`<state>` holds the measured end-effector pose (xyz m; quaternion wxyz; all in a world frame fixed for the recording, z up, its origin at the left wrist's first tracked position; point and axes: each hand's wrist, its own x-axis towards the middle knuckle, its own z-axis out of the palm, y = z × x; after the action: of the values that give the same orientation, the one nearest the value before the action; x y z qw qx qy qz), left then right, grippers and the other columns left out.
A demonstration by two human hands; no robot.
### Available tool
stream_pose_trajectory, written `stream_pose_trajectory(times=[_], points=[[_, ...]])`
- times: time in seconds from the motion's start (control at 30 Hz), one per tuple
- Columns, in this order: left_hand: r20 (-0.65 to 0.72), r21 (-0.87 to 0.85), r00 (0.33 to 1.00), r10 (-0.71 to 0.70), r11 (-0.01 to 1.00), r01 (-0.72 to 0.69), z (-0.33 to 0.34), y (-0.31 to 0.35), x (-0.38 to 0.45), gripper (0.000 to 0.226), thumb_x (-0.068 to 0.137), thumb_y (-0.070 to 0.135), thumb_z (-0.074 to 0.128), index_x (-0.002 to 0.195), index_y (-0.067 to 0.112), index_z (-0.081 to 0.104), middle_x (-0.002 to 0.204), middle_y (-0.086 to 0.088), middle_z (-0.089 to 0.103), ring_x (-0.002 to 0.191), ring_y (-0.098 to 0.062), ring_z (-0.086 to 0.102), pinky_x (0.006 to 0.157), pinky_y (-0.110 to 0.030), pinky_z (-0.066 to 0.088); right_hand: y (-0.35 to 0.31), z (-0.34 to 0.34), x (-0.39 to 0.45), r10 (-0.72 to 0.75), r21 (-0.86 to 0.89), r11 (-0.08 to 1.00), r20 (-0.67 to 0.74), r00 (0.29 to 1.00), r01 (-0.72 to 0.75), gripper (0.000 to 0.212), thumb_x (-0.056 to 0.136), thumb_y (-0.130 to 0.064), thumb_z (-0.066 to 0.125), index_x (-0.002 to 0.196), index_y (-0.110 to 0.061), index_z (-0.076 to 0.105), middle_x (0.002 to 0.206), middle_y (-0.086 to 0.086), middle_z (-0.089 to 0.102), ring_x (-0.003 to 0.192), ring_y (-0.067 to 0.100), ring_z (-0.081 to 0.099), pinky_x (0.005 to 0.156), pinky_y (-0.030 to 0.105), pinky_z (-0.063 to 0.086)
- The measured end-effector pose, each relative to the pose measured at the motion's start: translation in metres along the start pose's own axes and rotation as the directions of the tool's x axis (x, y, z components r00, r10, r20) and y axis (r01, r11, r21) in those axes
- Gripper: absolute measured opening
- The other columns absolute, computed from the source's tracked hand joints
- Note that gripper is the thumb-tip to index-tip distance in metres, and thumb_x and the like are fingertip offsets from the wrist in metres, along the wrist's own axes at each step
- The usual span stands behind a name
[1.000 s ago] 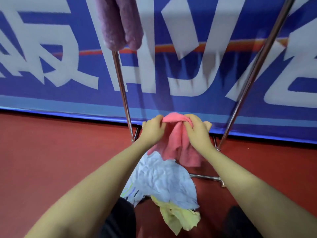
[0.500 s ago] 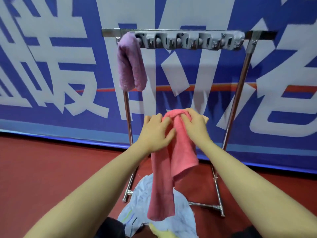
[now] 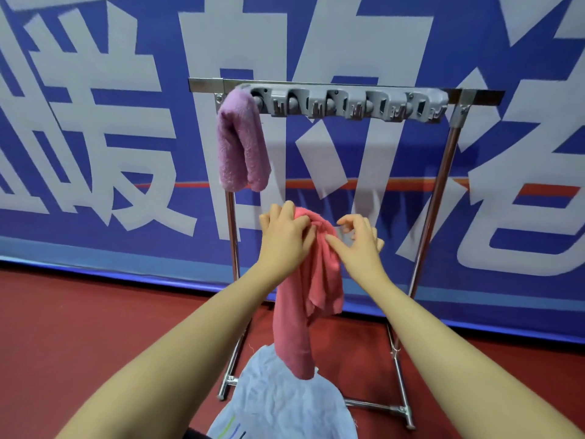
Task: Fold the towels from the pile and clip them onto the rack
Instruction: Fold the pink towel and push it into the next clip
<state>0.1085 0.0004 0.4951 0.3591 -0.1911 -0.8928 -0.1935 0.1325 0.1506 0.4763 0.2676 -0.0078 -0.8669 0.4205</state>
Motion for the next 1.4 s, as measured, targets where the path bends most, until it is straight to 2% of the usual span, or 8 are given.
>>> stream_pose_trajectory(times=[0.3, 0.43, 0.53, 0.7, 0.83, 1.07, 1.27, 1.4], points=[[0.05, -0.077, 0.983, -0.178, 0.98, 0.181, -0.002, -0.001, 0.037, 0.03, 0.092, 0.033, 0.049, 0.08, 0.011, 0.064, 0.087, -0.003, 0.039, 0.093, -0.026, 0.038, 0.073, -0.032, 0.017, 0.016, 0.032, -0.018, 0.03, -0.108, 0.994, 0.138, 0.99, -0.015, 0.007, 0.087, -0.023, 0.062, 0.093, -0.026, 0.058, 0.086, -0.006, 0.06, 0.096, 0.017, 0.049, 0.076, 0.028, 0.017], [0.107, 0.091, 0.967, -0.233, 0.97, 0.224, -0.006, -0.011, 0.039, 0.026, 0.093, 0.035, 0.045, 0.102, 0.015, 0.058, 0.103, -0.012, 0.048, 0.1, -0.031, 0.041, 0.08, -0.039, 0.027, 0.008, 0.023, 0.0, 0.191, 0.149, 0.968, 0.096, 0.977, -0.204, 0.01, 0.094, -0.018, 0.05, 0.087, -0.021, 0.056, 0.076, 0.0, 0.064, 0.085, 0.027, 0.054, 0.091, 0.028, 0.035], [0.188, 0.088, 0.942, -0.276, 0.96, 0.264, -0.001, -0.017, 0.032, 0.026, 0.091, 0.033, 0.046, 0.113, 0.02, 0.051, 0.1, -0.013, 0.049, 0.1, -0.032, 0.042, 0.082, -0.039, 0.028, -0.012, 0.008, 0.016, 0.149, 0.27, 0.947, 0.103, 0.983, -0.172, 0.008, 0.091, -0.012, 0.056, 0.09, -0.015, 0.063, 0.082, 0.003, 0.069, 0.084, 0.023, 0.064, 0.082, 0.038, 0.05], [0.279, -0.248, 0.953, -0.122, 0.949, 0.194, 0.001, -0.012, 0.015, 0.026, 0.091, 0.047, 0.043, 0.105, 0.031, 0.058, 0.086, 0.003, 0.043, 0.093, -0.02, 0.035, 0.084, -0.035, 0.026, -0.031, -0.002, 0.031, 0.025, 0.295, 0.954, 0.09, 0.996, -0.051, 0.012, 0.089, -0.022, 0.061, 0.082, -0.03, 0.067, 0.082, -0.009, 0.071, 0.086, 0.007, 0.066, 0.091, 0.035, 0.049], [0.287, -0.276, 0.956, -0.064, 0.95, 0.147, -0.001, -0.007, 0.011, 0.041, 0.081, 0.058, 0.041, 0.098, 0.025, 0.058, 0.086, 0.004, 0.034, 0.088, -0.015, 0.029, 0.077, -0.03, 0.019, -0.041, -0.012, 0.035, -0.039, 0.335, 0.942, 0.164, 0.986, -0.019, 0.012, 0.092, -0.016, 0.058, 0.088, -0.016, 0.069, 0.082, -0.007, 0.07, 0.08, 0.001, 0.064, 0.077, 0.019, 0.048], [0.319, -0.415, 0.918, -0.235, 0.836, 0.358, -0.005, 0.011, 0.024, 0.033, 0.092, 0.045, 0.049, 0.073, 0.02, 0.058, 0.084, 0.003, 0.037, 0.094, -0.019, 0.035, 0.081, -0.029, 0.018, -0.03, -0.026, 0.042, -0.02, 0.034, 0.999, 0.141, 0.99, 0.016, 0.016, 0.095, -0.031, 0.051, 0.091, -0.025, 0.066, 0.09, -0.008, 0.067, 0.095, 0.008, 0.048, 0.08, 0.002, 0.024], [0.295, -0.363, 0.929, -0.225, 0.873, 0.327, -0.013, 0.024, 0.046, 0.042, 0.095, 0.041, 0.044, 0.058, 0.022, 0.046, 0.083, -0.001, 0.041, 0.093, -0.022, 0.037, 0.077, -0.03, 0.018, -0.025, -0.028, 0.033, -0.225, -0.122, 0.971, -0.172, 0.959, 0.206, 0.014, 0.09, -0.032, 0.061, 0.086, -0.021, 0.055, 0.087, -0.006, 0.054, 0.085, 0.011, 0.045, 0.077, 0.025, 0.019], [0.212, -0.313, 0.941, -0.262, 0.894, 0.32, -0.013, 0.027, 0.057, 0.048, 0.095, 0.041, 0.043, 0.05, 0.024, 0.036, 0.085, -0.003, 0.045, 0.095, -0.026, 0.039, 0.077, -0.033, 0.02, -0.019, -0.025, 0.026, -0.233, -0.184, 0.959, -0.083, 0.969, 0.215, 0.016, 0.087, -0.034, 0.065, 0.078, -0.022, 0.059, 0.079, -0.01, 0.055, 0.082, 0.009, 0.047, 0.08, 0.027, 0.019]])
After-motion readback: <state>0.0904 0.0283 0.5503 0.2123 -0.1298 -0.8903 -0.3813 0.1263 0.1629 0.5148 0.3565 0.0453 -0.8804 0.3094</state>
